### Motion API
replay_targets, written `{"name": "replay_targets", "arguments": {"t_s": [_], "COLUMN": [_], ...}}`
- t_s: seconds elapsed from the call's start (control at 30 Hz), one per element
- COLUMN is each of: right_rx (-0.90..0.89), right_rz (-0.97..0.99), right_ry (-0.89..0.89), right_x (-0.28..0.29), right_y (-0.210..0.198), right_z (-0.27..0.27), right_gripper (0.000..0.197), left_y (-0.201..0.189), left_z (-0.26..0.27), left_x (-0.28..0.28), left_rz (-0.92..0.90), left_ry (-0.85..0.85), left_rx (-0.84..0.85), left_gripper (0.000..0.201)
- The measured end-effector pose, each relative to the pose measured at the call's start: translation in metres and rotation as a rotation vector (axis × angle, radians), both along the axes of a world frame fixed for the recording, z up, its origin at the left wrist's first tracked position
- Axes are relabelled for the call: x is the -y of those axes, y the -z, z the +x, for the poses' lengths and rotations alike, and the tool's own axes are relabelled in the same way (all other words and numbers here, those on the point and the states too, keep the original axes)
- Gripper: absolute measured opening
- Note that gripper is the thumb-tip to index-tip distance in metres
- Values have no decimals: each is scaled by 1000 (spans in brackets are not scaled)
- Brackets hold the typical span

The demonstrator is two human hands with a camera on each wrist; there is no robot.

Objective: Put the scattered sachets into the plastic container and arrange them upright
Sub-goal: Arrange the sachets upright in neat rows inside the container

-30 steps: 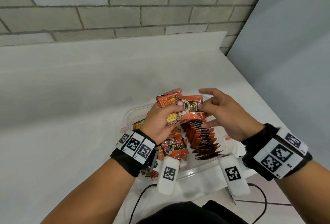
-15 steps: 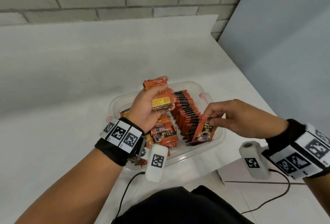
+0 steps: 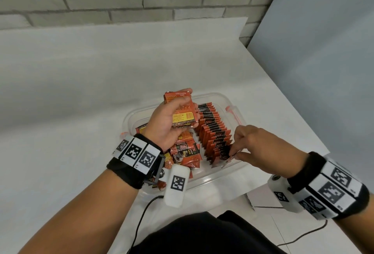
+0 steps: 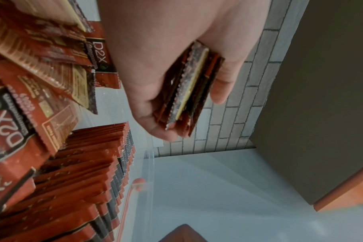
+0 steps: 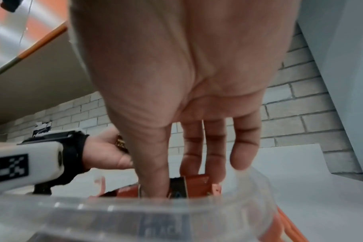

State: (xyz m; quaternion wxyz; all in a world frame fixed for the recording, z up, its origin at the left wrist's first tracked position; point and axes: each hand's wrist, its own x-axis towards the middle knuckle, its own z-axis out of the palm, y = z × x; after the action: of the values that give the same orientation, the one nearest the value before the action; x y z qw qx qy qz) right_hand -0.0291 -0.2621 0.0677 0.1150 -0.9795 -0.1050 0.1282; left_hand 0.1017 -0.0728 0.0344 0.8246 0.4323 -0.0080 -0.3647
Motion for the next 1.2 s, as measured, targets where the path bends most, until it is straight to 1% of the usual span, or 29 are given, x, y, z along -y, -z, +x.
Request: {"name": "replay_targets", "arguments": {"t_s": [0.07, 0.13, 0.27, 0.33, 0.43, 0.57, 0.63, 0.73, 0.77, 0.9, 0.93, 1.0, 1.07, 1.2], "right_rx": [60, 98, 110, 100, 18, -2, -19, -43, -47, -73, -81, -102, -138, -228], "right_rz": [-42, -76, -108, -124, -176, -178, -179, -191, -196, -227, -224, -200, -164, 16], "right_ry": [-42, -10, 24, 2, -29, -28, -9, 7, 12, 15, 17, 31, 46, 132], "right_x": [-1, -1, -1, -2, -3, -7, -8, -8, -8, -8, -8, -7, -6, 1], "right_y": [5, 11, 17, 17, 18, 19, 20, 21, 22, 22, 21, 20, 17, 3], "right_z": [-2, -2, -1, 1, 6, 11, 12, 14, 15, 17, 17, 18, 19, 22], "right_gripper": [21, 27, 30, 26, 14, 11, 11, 11, 11, 7, 6, 12, 17, 27], "left_y": [-1, 0, 0, 0, 0, -1, -1, 0, 1, 2, 2, 2, 3, 5], "left_z": [0, 1, 0, 0, -1, 0, 0, 0, 0, 0, 0, 0, 1, 1], "left_x": [0, 0, 0, 0, 0, 1, 1, 1, 1, 1, 2, 2, 2, 3], "left_rz": [1, -1, 14, 22, 31, 33, 42, 48, 52, 50, 45, 39, 42, 74], "left_ry": [0, 2, 9, 11, 17, 22, 21, 25, 27, 40, 44, 47, 55, 65], "left_rx": [2, 4, 23, 25, 23, 10, 2, -16, -19, -29, -31, -32, -30, -9], "left_gripper": [49, 49, 43, 42, 46, 51, 44, 14, 9, 7, 7, 10, 17, 26]}}
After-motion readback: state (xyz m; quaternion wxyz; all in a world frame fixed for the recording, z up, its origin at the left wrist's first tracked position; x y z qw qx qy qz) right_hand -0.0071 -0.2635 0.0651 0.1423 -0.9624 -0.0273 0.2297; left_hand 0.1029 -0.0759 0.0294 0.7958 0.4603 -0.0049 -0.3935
